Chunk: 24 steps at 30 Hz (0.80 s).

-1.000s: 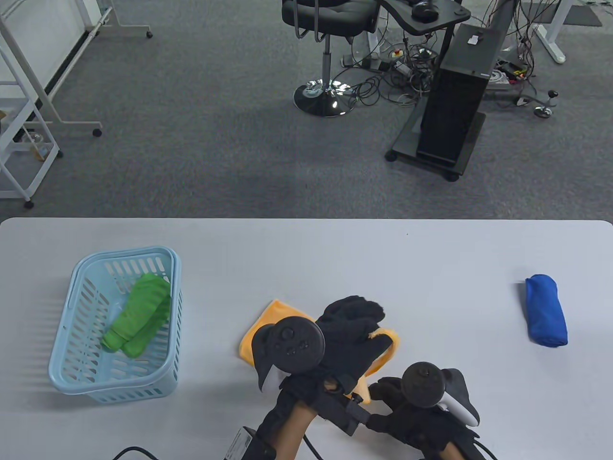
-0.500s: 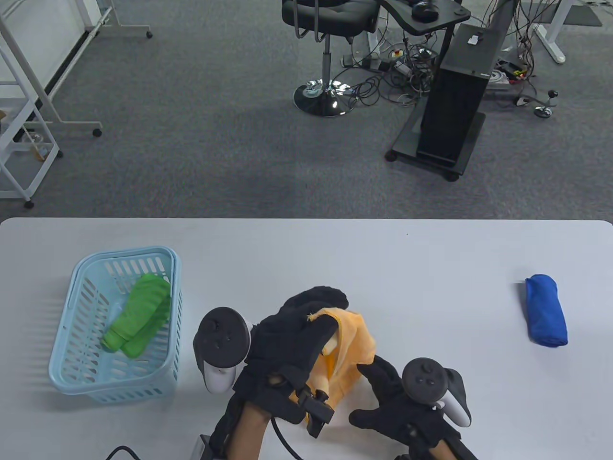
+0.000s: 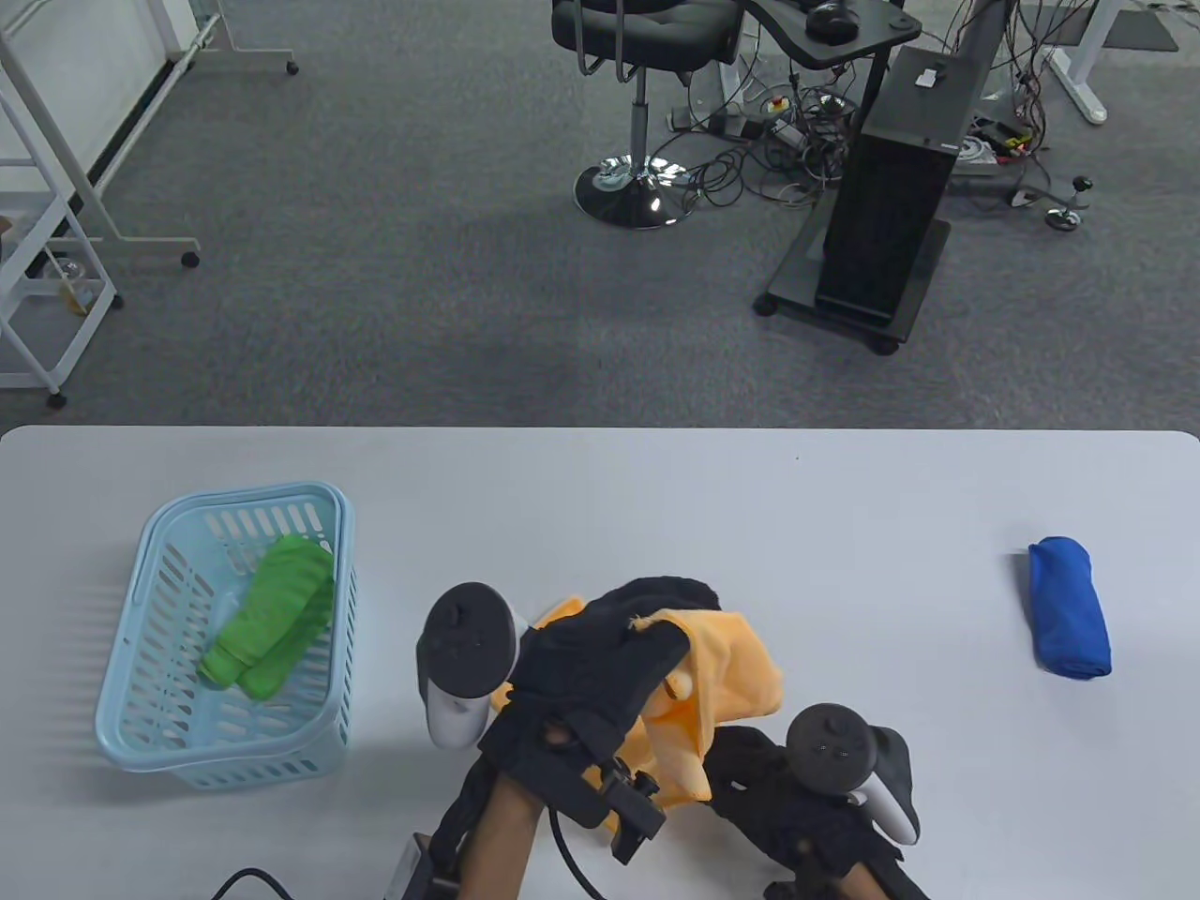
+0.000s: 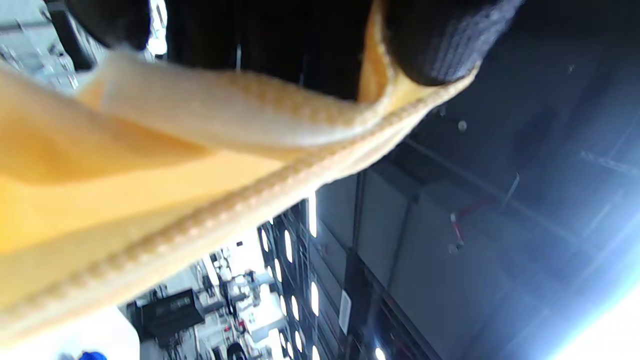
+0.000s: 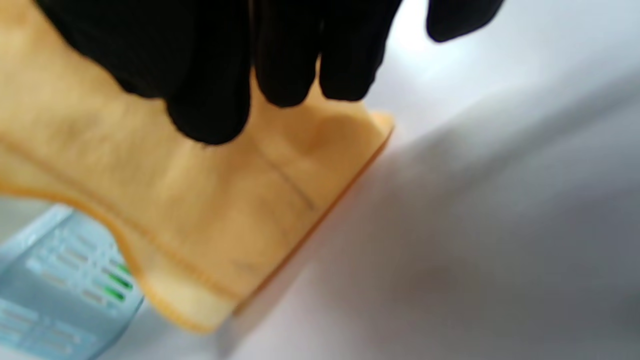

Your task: Roll rectangular towel into towel roll

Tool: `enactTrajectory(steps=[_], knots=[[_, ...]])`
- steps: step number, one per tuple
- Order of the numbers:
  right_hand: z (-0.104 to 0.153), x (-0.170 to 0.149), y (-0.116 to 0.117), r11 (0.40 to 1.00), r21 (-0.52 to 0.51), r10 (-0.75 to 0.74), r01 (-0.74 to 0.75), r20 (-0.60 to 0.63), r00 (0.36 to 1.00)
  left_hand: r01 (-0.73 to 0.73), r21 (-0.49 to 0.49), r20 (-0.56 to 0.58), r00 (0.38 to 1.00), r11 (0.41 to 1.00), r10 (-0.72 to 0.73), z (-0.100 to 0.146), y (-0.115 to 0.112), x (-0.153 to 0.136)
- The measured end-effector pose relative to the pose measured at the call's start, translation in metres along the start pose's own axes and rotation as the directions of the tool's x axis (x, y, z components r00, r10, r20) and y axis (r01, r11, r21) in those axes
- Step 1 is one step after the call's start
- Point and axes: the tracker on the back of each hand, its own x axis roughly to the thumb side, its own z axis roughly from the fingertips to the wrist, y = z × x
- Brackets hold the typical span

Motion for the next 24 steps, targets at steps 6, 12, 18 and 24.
enactTrajectory(steps=[6,12,18,24], knots=[[0.002,0.010,0.016,0.991,0.049,0.125,-0.125,0.014,0.992,0.119,0.014,-0.096,0.988,0.993,-0.117,0.017,0.013,-0.014],[-0.003,0.025,0.047,0.923,0.222,0.321,-0.315,0.013,0.947,0.160,-0.078,-0.111,0.979,0.984,-0.169,0.016,-0.018,-0.023],[-0.022,0.046,0.067,0.972,0.147,0.195,-0.183,-0.070,0.978,0.182,-0.015,-0.104,0.978,0.983,-0.183,0.018,-0.009,-0.016],[-0.030,0.042,0.044,0.987,-0.042,0.150,-0.156,-0.120,0.981,0.248,0.102,-0.127,0.964,0.963,-0.235,0.039,0.032,-0.010]])
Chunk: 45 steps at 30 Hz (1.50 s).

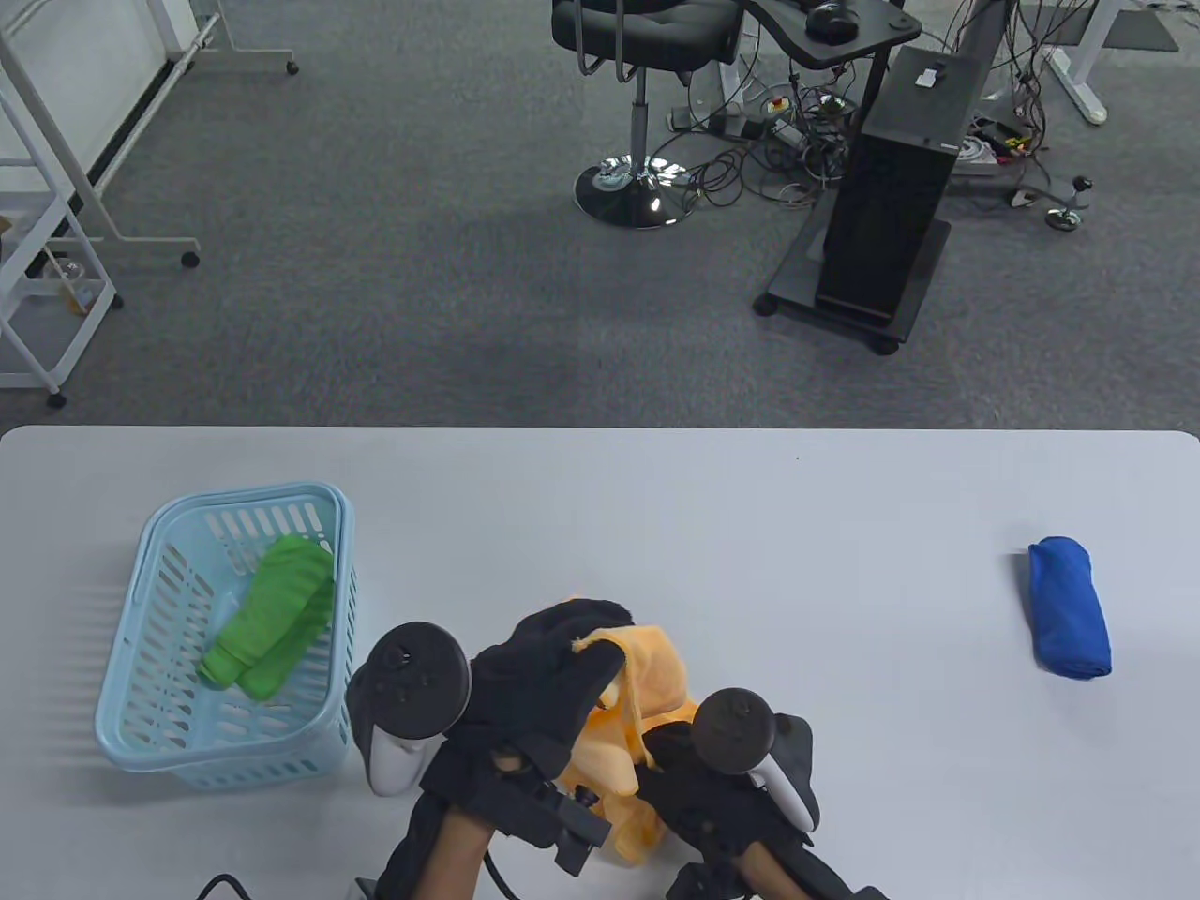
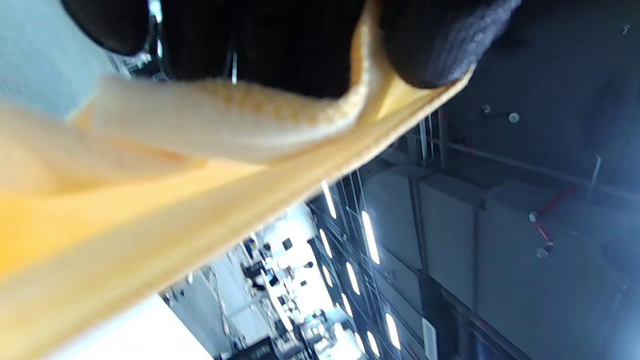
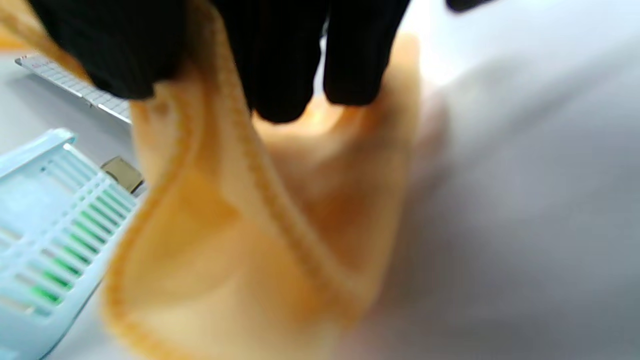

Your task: Roll rectangular towel into towel roll

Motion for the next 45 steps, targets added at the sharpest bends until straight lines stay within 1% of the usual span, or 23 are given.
enactTrajectory(steps=[3,5,6,9,12,14,16,19,22,25,27,28,30,33,35,36,37,38,40,41,42,44,45], knots=[[-0.003,-0.024,-0.035,0.998,-0.017,0.053,-0.054,-0.069,0.996,-0.019,0.010,-0.037,0.999,1.000,0.019,0.009,0.014,-0.012],[-0.002,-0.044,-0.069,0.989,-0.145,0.021,-0.043,-0.151,0.988,-0.008,-0.009,-0.082,0.997,1.000,0.007,0.013,0.016,-0.024],[-0.002,-0.046,-0.076,0.984,-0.167,0.029,-0.057,-0.161,0.986,0.011,-0.015,-0.094,0.996,1.000,-0.012,0.014,0.015,-0.028],[0.008,-0.052,-0.126,0.945,-0.270,0.132,-0.185,-0.203,0.970,0.095,-0.009,-0.139,0.986,0.995,-0.096,0.017,0.015,-0.043],[0.018,-0.046,-0.165,0.943,-0.323,0.012,-0.076,-0.193,0.981,0.074,-0.006,-0.183,0.980,0.997,-0.073,0.015,0.015,-0.058],[0.023,-0.037,-0.179,0.922,-0.386,-0.072,0.010,-0.147,0.987,0.075,0.032,-0.187,0.980,0.997,-0.068,0.014,0.018,-0.065],[0.024,-0.028,-0.183,0.916,-0.396,-0.119,0.064,-0.115,0.986,0.093,0.076,-0.197,0.977,0.993,-0.077,0.014,0.022,-0.068],[0.018,-0.001,-0.167,0.936,-0.236,-0.269,0.261,0.001,0.963,0.066,0.136,-0.221,0.975,0.989,-0.034,0.011,0.041,-0.072],[0.009,0.017,-0.142,0.974,-0.052,-0.217,0.219,0.036,0.976,0.111,0.244,-0.215,0.975,0.963,-0.058,0.013,0.051,-0.068],[-0.001,0.015,-0.121,0.959,0.121,-0.266,0.257,0.062,0.962,0.200,0.259,-0.206,0.967,0.945,-0.148,0.018,0.044,-0.066],[-0.004,0.005,-0.116,0.944,0.153,-0.300,0.292,0.033,0.953,0.285,0.254,-0.182,0.953,0.924,-0.244,0.020,0.035,-0.070],[-0.007,-0.004,-0.112,0.944,0.197,-0.277,0.264,0.039,0.960,0.315,0.201,-0.150,0.946,0.928,-0.288,0.020,0.027,-0.075],[-0.006,-0.018,-0.107,0.958,0.206,-0.200,0.197,-0.007,0.980,0.327,0.176,-0.136,0.942,0.928,-0.306,0.021,0.015,-0.085],[0.001,-0.036,-0.100,0.998,0.062,-0.025,0.030,-0.074,0.997,0.310,0.215,-0.107,0.950,0.926,-0.294,0.022,-0.001,-0.095],[0.005,-0.047,-0.094,0.990,0.001,0.139,-0.139,-0.077,0.987,0.326,0.204,-0.086,0.945,0.923,-0.315,0.025,-0.009,-0.095],[0.009,-0.056,-0.086,0.954,0.027,0.301,-0.300,-0.095,0.949,0.355,0.223,-0.081,0.935,0.908,-0.346,0.028,-0.013,-0.096],[0.010,-0.064,-0.077,0.904,0.106,0.424,-0.413,-0.118,0.898,0.379,0.220,-0.072,0.925,0.899,-0.373,0.030,-0.016,-0.098],[0.011,-0.070,-0.070,0.859,0.199,0.499,-0.471,-0.122,0.858,0.394,0.213,-0.076,0.919,0.894,-0.387,0.032,-0.019,-0.100],[0.013,-0.084,-0.051,0.725,0.477,0.625,-0.497,-0.152,0.765,0.420,0.167,-0.098,0.907,0.892,-0.409,0.036,-0.023,-0.105],[0.014,-0.087,-0.045,0.706,0.510,0.642,-0.492,-0.169,0.747,0.430,0.159,-0.101,0.903,0.889,-0.418,0.037,-0.024,-0.107],[0.012,-0.089,-0.039,0.769,0.383,0.607,-0.511,-0.188,0.772,0.438,0.165,-0.106,0.899,0.884,-0.425,0.037,-0.024,-0.109],[0.009,-0.087,-0.037,0.836,0.151,0.548,-0.527,-0.249,0.798,0.434,0.160,-0.111,0.900,0.887,-0.421,0.037,-0.024,-0.110],[0.008,-0.087,-0.038,0.842,0.104,0.537,-0.530,-0.259,0.803,0.432,0.159,-0.110,0.901,0.888,-0.419,0.037,-0.024,-0.110]])
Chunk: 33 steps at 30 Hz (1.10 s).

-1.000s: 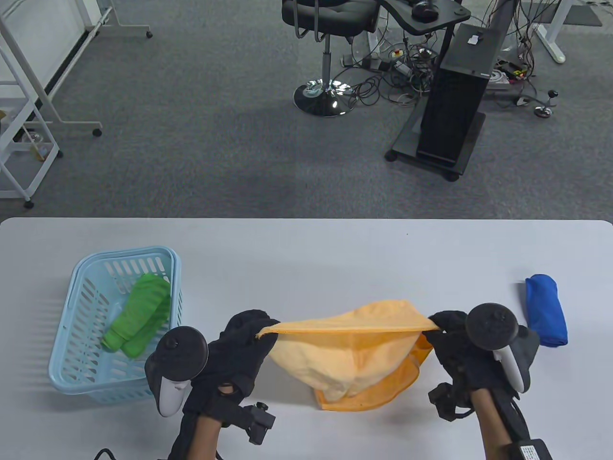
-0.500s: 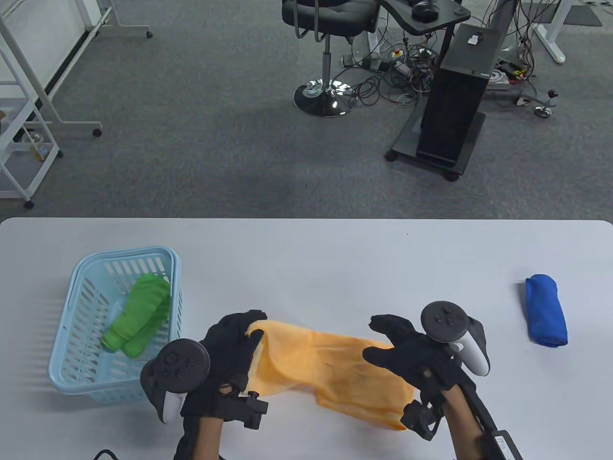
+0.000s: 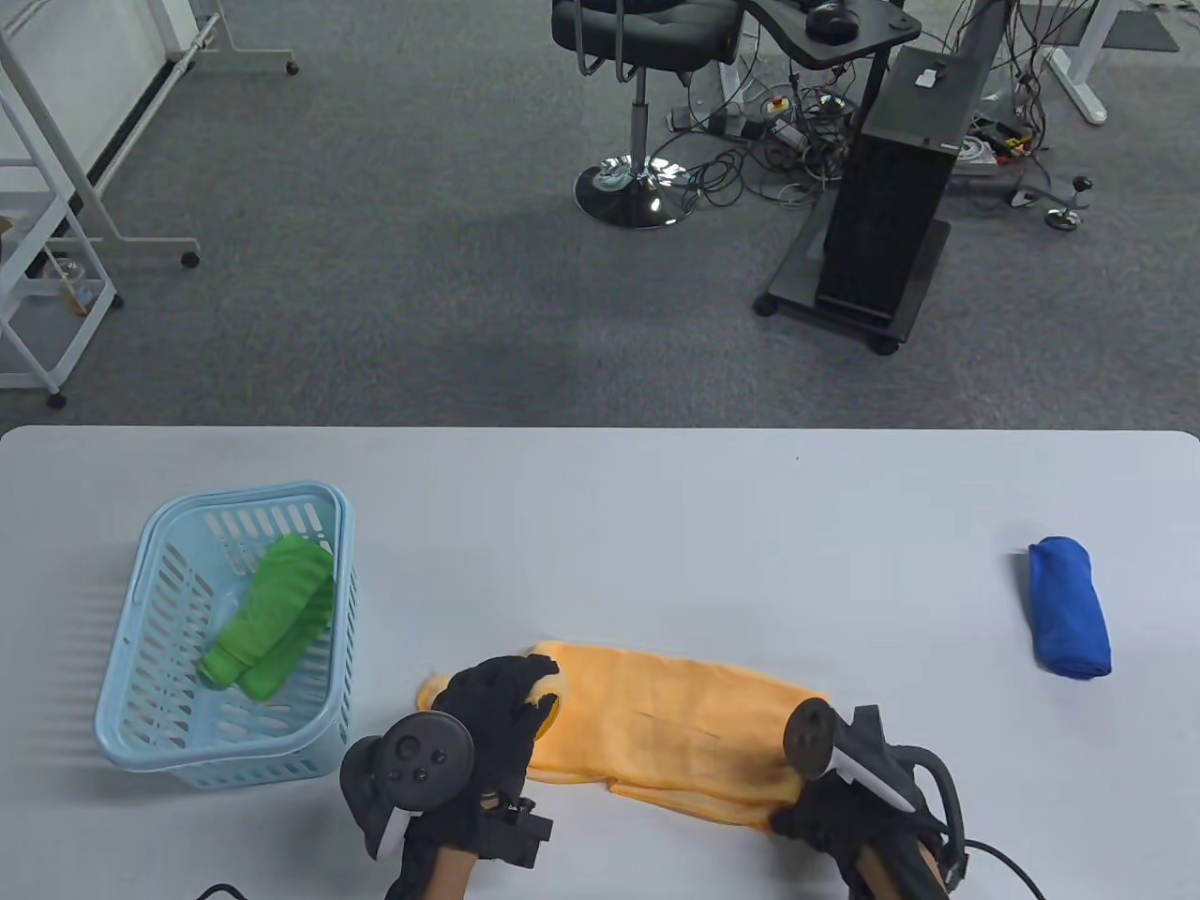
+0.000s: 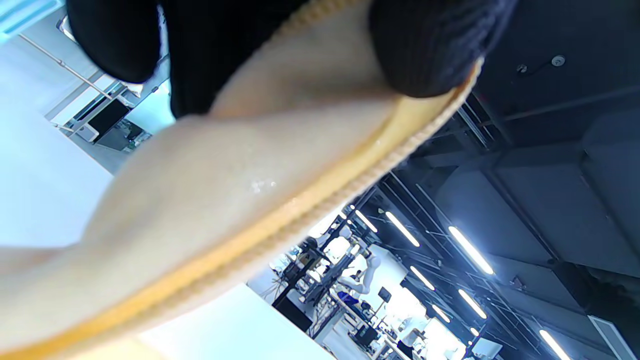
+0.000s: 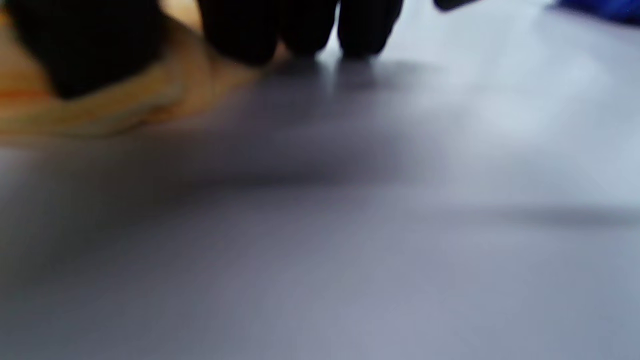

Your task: Roll rectangular towel into towel roll

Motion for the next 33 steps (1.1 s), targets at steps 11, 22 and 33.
enactTrajectory(steps=[11,22,33], knots=[[-0.005,-0.017,-0.085,0.953,-0.223,0.124,-0.203,-0.324,0.938,0.013,0.001,-0.007,1.000,1.000,-0.013,0.000,0.000,0.000],[0.000,0.042,-0.108,0.835,0.069,-0.550,0.546,0.129,0.825,0.014,0.013,-0.052,0.999,1.000,-0.013,0.000,0.005,-0.004],[0.010,0.027,-0.054,0.982,-0.141,-0.121,0.128,0.058,0.991,0.037,-0.012,-0.068,0.997,0.999,-0.038,-0.001,0.001,-0.008]])
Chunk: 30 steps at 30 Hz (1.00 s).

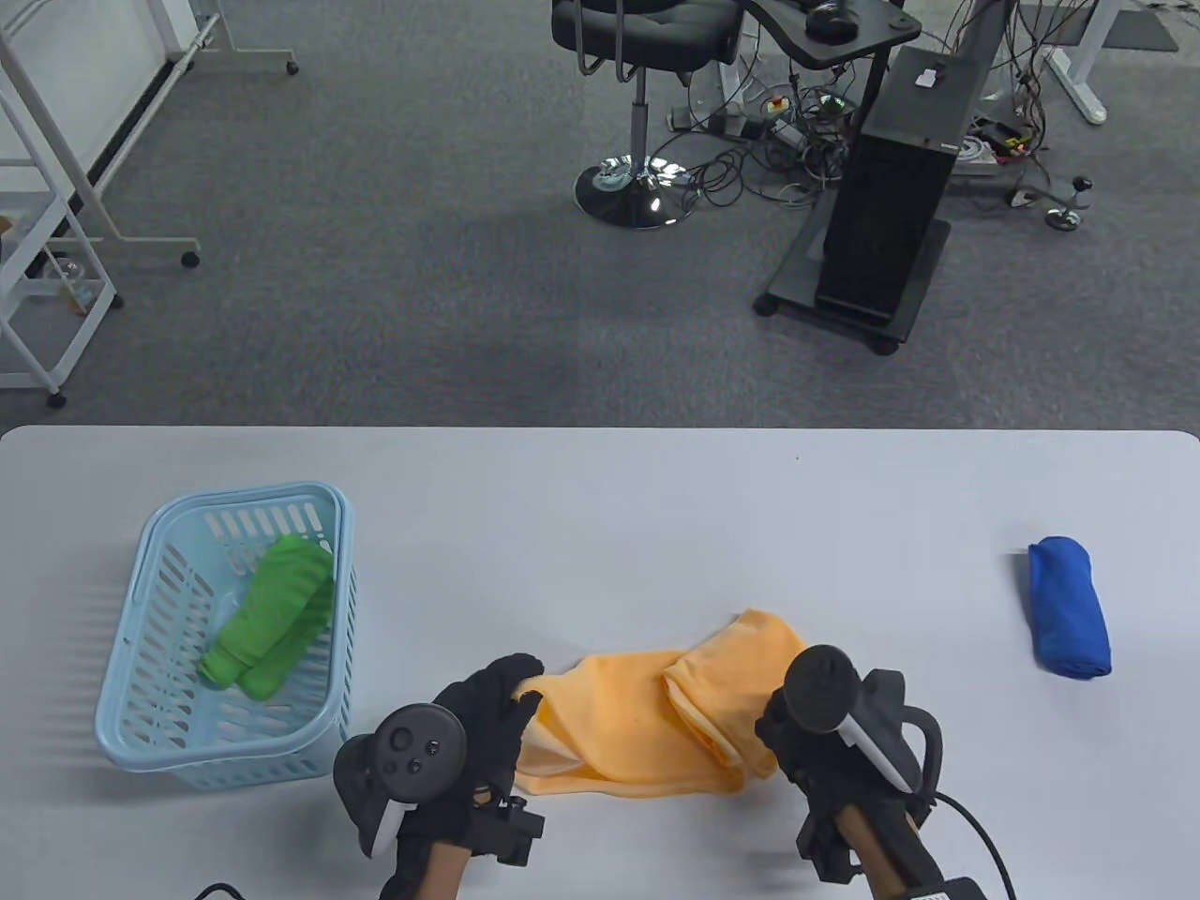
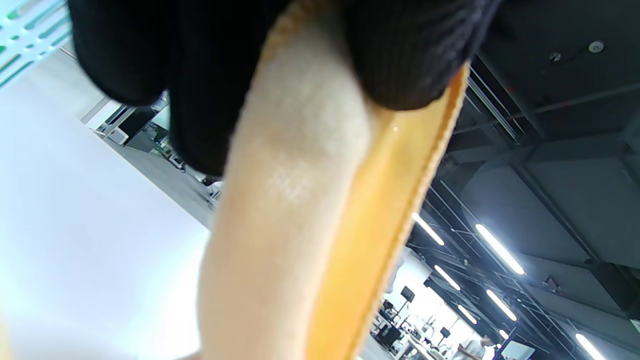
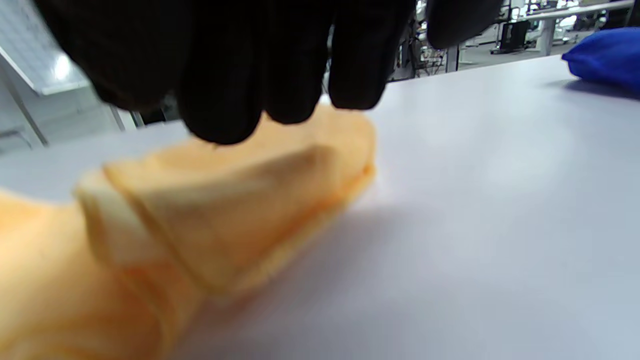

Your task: Roll rectangular towel into towel roll

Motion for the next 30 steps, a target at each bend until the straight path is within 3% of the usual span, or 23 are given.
enactTrajectory(steps=[2,4,5,8,10,12,18,21,24,30], knots=[[-0.001,0.003,0.013,0.991,0.063,0.116,-0.118,0.032,0.993,0.004,-0.004,0.001,1.000,1.000,-0.004,0.000,-0.001,0.000],[-0.003,0.005,0.031,0.942,0.161,0.287,-0.294,0.063,0.956,-0.004,-0.002,-0.004,1.000,1.000,0.004,0.000,0.000,0.000],[-0.004,0.006,0.036,0.936,0.161,0.306,-0.313,0.069,0.950,-0.007,-0.001,-0.006,1.000,1.000,0.007,0.000,0.001,-0.001],[-0.008,0.006,0.052,0.951,0.086,0.292,-0.295,0.054,0.955,-0.013,0.000,-0.010,1.000,1.000,0.013,0.000,0.001,-0.001],[-0.009,0.008,0.051,0.968,-0.035,0.250,-0.249,0.029,0.968,-0.014,-0.003,-0.011,1.000,1.000,0.014,0.000,0.001,-0.001],[-0.013,0.007,0.044,0.965,-0.085,0.248,-0.246,0.017,0.968,-0.017,-0.004,-0.012,1.000,1.000,0.017,0.000,0.002,-0.001],[-0.018,-0.025,0.010,0.975,-0.044,0.215,-0.220,-0.088,0.973,-0.015,0.021,0.008,1.000,1.000,0.015,0.000,0.004,0.002],[-0.015,-0.052,-0.009,0.987,-0.046,0.141,-0.152,-0.176,0.974,-0.041,-0.078,-0.010,0.999,0.996,0.041,-0.008,0.005,0.010],[-0.010,-0.071,-0.028,0.989,-0.045,0.125,-0.139,-0.225,0.966,-0.031,-0.044,-0.021,0.999,0.999,0.030,-0.013,0.008,0.020],[-0.010,-0.091,-0.078,0.972,-0.129,0.151,-0.195,-0.288,0.946,-0.077,-0.074,-0.093,0.993,0.994,0.070,-0.027,0.048,0.063]])
